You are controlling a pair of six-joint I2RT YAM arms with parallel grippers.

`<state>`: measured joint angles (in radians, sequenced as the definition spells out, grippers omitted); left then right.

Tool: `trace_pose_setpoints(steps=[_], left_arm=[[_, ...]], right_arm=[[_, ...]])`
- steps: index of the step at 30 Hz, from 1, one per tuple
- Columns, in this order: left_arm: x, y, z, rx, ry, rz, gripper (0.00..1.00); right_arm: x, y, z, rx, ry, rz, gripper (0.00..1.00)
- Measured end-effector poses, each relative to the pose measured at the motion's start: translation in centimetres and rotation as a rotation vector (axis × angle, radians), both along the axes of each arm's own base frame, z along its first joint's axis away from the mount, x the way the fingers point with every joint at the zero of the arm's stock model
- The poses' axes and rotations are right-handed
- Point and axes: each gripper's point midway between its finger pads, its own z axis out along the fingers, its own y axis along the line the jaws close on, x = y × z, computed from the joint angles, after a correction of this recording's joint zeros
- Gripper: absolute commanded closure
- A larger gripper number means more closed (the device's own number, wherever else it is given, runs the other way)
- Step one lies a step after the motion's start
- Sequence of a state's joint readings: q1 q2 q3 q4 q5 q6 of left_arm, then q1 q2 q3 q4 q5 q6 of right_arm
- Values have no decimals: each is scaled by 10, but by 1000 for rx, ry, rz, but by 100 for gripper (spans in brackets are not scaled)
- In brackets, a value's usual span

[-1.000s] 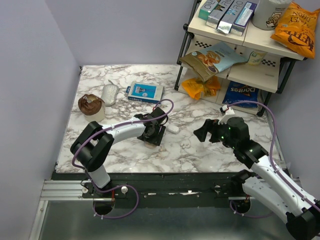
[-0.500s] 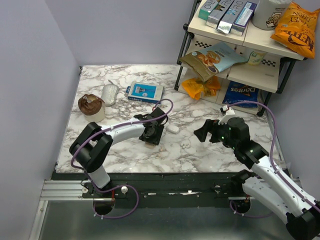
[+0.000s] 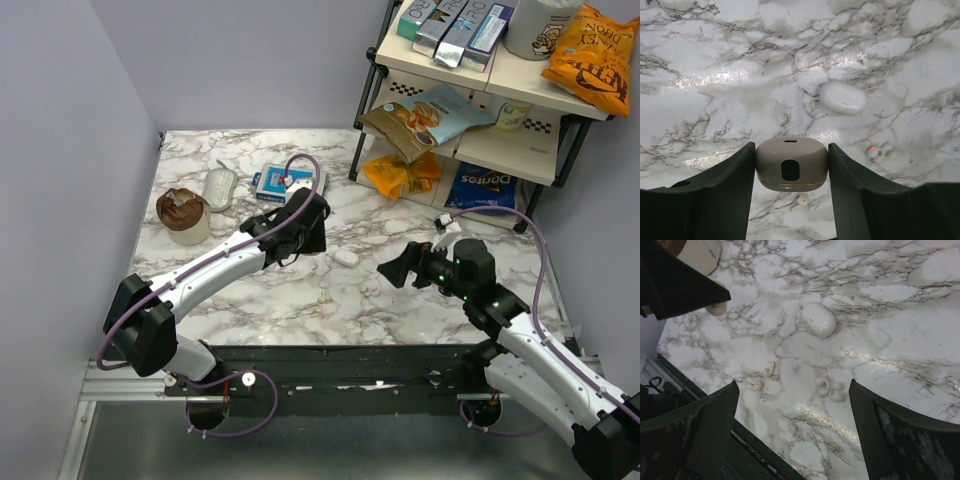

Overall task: Insert the wireless bluetooth earbuds into the charging case
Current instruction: Open the charging case.

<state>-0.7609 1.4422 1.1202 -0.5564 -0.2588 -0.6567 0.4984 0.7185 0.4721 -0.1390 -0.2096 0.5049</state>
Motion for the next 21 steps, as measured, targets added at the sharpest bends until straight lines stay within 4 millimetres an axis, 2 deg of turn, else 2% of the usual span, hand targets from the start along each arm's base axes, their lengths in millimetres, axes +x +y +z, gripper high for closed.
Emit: trace_pose_setpoints(steps=[3,9,13,18,21], left_arm=[[7,-2,13,-68,-23,98,100],[19,-9,38,-226,-17,308,100],[25,-15,55,-330,-8,414,100],[27,-16,66,-399,27,528,100],[24,-16,64,-421,49,579,100]], right_arm=[[0,8,1,39,-8,32,0],[9,25,16,111,-60,81,0],[15,36,17,130,-70,104,0],[20,51,12,155,-57,136,1],[22,63,17,181,-66,161,2]])
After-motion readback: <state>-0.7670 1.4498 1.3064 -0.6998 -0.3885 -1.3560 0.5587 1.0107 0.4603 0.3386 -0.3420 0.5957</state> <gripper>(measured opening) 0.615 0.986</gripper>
